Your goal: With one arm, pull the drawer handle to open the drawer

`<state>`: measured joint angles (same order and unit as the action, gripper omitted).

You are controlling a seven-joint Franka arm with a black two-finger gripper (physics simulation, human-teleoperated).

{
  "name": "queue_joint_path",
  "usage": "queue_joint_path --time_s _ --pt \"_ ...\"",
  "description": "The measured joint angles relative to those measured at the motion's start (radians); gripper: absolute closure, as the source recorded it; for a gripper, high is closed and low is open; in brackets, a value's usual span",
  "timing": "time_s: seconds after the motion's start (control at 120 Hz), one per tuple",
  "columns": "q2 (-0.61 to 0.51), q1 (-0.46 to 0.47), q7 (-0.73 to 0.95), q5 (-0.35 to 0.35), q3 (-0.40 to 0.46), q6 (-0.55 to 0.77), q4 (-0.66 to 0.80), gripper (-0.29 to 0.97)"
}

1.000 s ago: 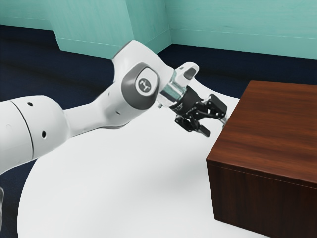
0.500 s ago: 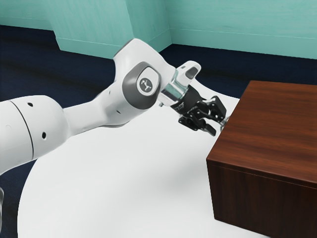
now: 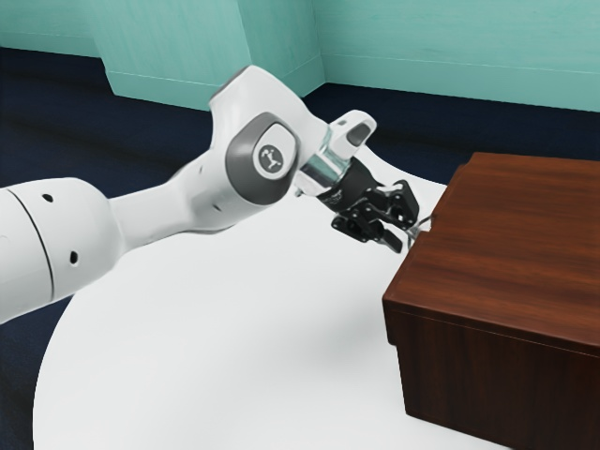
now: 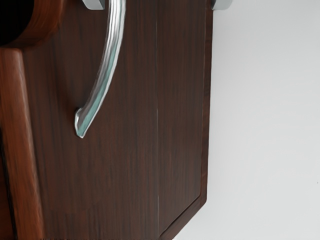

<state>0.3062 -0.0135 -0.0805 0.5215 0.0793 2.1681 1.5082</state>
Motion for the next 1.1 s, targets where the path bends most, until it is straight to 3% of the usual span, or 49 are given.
queue_joint_path --time_s 1.1 --pt "-0.015 -0.061 -0.057 -0.111 -0.005 -0.001 0.017 0.49"
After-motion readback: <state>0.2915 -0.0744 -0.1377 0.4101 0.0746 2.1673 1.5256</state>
